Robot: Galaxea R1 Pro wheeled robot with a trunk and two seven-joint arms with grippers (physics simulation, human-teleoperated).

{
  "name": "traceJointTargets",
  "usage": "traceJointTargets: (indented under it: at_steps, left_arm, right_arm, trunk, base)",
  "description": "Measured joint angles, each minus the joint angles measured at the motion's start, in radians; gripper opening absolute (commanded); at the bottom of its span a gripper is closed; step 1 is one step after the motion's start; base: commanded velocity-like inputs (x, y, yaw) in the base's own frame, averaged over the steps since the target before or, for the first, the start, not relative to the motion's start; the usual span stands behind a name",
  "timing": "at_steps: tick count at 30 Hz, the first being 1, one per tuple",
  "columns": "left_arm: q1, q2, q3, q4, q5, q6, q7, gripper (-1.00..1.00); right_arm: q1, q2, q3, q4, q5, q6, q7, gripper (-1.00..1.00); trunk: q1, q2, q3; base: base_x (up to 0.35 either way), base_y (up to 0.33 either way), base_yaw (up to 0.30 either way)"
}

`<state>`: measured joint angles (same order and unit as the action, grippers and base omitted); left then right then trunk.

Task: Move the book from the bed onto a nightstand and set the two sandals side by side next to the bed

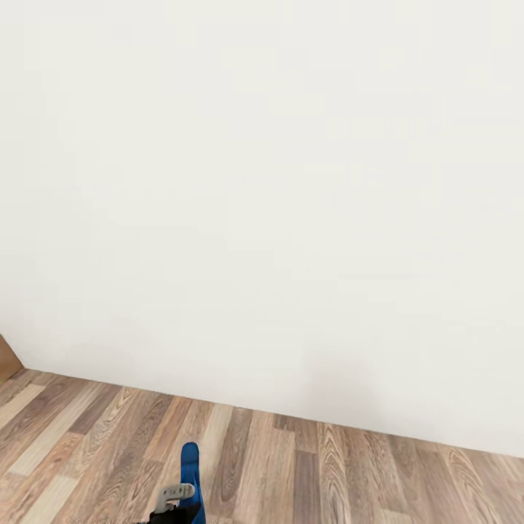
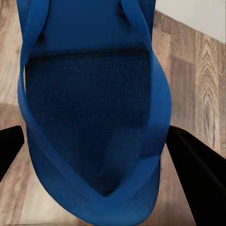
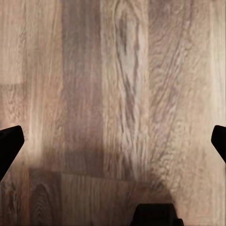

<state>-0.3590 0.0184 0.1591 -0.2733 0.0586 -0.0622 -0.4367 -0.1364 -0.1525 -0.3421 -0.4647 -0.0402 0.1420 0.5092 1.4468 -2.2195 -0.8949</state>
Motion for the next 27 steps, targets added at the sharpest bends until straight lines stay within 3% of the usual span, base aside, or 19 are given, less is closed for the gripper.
traceJointTargets:
  at_steps: [10, 27]
  left_arm:
    - [0.001, -0.001, -0.001, 0.000, 0.000, 0.000, 0.000, -1.00]
    - [0.001, -0.002, -0.002, 0.000, 0.000, 0.000, 0.000, -1.00]
  right_arm:
    - [0.000, 0.000, 0.000, 0.000, 0.001, 0.000, 0.000, 1.00]
    - [0.000, 0.000, 0.000, 0.000, 0.001, 0.000, -0.001, 1.00]
  trunk:
    - [0.000, 0.000, 0.000]
    - [0.000, 0.000, 0.000]
  base:
    - [0.156, -0.141, 0.285]
    - [0.010, -0.009, 0.285]
